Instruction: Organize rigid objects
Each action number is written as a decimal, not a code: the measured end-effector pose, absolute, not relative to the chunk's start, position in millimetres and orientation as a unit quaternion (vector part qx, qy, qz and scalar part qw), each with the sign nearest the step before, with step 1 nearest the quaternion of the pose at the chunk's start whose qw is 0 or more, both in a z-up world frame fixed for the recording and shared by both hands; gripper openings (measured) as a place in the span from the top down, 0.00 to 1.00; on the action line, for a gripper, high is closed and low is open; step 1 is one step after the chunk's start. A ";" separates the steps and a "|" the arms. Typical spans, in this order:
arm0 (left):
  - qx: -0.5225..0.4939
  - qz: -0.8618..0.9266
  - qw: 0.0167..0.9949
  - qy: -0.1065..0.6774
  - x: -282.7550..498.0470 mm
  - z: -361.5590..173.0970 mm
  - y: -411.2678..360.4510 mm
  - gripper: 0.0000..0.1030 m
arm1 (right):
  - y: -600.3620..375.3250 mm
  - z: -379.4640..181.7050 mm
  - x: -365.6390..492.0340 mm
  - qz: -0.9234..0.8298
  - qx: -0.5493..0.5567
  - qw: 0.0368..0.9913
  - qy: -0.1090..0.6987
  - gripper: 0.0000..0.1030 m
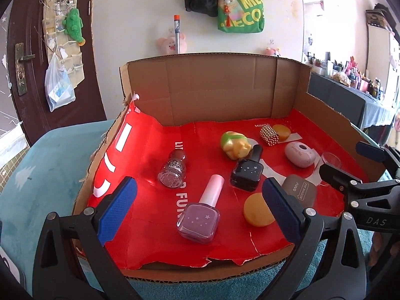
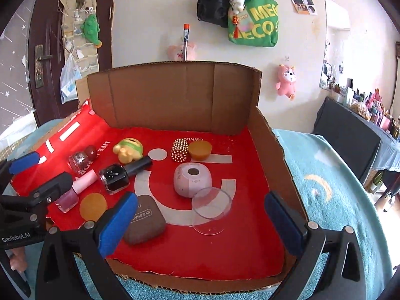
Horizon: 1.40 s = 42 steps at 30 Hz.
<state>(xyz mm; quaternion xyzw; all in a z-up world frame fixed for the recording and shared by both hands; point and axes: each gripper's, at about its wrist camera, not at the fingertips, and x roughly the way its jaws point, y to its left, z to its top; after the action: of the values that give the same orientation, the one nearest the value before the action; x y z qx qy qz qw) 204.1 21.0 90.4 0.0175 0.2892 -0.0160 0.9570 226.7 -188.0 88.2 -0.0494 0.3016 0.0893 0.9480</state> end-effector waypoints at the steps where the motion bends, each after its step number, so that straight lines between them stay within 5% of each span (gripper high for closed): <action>1: 0.017 -0.016 0.957 0.290 204.2 90.3 21.0 0.01 | -188.7 88.3 226.4 0.090 -0.047 0.948 0.301 0.00; 42: 0.005 -0.023 0.953 0.303 209.8 87.9 25.3 0.01 | -189.6 87.9 225.7 0.081 -0.049 0.949 0.300 0.00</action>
<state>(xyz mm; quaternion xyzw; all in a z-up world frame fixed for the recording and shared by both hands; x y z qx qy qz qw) 209.8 25.3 87.9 0.0048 0.3028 -0.0234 0.9527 225.7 -189.6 87.9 -0.0493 0.3003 0.0811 0.9491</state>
